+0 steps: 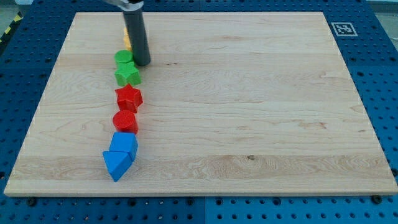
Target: Push the blue blocks into the red blocks
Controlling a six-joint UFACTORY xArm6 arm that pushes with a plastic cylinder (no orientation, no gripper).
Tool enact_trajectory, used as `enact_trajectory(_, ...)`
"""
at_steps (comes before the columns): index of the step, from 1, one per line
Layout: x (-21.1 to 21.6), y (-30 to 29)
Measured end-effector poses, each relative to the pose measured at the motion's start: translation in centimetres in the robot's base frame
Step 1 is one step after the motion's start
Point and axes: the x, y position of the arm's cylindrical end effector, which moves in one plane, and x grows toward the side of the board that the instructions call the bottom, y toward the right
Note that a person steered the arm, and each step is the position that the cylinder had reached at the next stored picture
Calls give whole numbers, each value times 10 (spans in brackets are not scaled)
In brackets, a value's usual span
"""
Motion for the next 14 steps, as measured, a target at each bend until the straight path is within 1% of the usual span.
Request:
enact_trajectory(1,8,-11)
enact_trajectory(2,-4,13)
enact_trajectory(3,2,70)
enact_trajectory(4,49,100)
enact_trajectory(5,106,122)
enact_trajectory(6,165,122)
enact_trajectory(7,205,108)
enact_trajectory(8,235,83)
enact_trajectory(9,260,78)
enact_trajectory(10,259,64)
enact_trajectory(11,257,25)
enact_trajectory(12,249,18)
enact_trajectory(13,229,18)
enact_trajectory(14,218,18)
